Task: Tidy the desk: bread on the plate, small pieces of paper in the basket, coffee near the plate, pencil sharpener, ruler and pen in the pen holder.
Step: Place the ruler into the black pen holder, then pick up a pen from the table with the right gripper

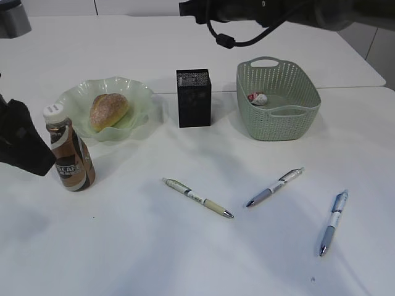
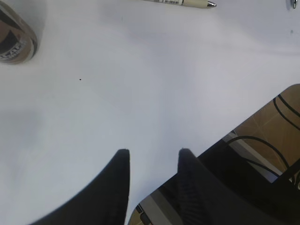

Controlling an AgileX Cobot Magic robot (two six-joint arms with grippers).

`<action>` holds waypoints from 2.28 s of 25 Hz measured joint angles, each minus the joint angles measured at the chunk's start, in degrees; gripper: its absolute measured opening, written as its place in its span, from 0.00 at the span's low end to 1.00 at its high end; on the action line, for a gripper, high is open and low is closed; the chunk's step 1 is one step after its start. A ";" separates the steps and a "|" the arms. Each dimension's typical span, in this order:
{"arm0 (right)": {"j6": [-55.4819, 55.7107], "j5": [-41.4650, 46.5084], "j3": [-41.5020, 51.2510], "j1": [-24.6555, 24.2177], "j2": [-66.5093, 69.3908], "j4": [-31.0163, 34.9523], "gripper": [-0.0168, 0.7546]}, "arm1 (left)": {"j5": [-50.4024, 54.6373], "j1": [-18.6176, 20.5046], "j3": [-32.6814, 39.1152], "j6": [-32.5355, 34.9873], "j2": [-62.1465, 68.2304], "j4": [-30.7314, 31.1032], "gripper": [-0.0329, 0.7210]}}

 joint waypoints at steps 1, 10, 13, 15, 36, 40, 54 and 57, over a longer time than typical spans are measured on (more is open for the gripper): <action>0.00 2.52 0.00 0.00 -1.66 -0.14 0.57 | -0.17 0.00 0.00 0.00 0.00 0.00 0.36; -0.14 16.94 0.00 0.00 -8.21 -0.91 0.57 | -0.81 0.00 0.00 0.00 0.00 0.00 0.36; -1.21 21.96 0.00 0.00 -9.54 -1.03 0.57 | -0.91 0.00 0.00 0.00 0.00 0.00 0.36; -1.89 23.56 0.00 0.00 -10.04 -1.03 0.57 | -0.91 0.00 0.00 0.00 0.00 0.00 0.36; -6.99 46.43 0.00 0.00 -16.51 -1.08 0.57 | -3.10 0.00 0.00 0.00 0.00 0.21 0.36; -8.72 52.10 0.00 0.00 -16.51 -0.81 0.57 | -3.37 0.00 0.00 0.04 0.00 0.21 0.36; -15.69 63.27 0.00 0.00 -16.51 5.30 0.57 | -3.48 0.00 0.00 0.04 0.00 0.21 0.36; -18.81 63.51 0.00 0.00 -16.51 8.30 0.57 | -3.48 0.00 0.00 0.04 0.00 0.21 0.36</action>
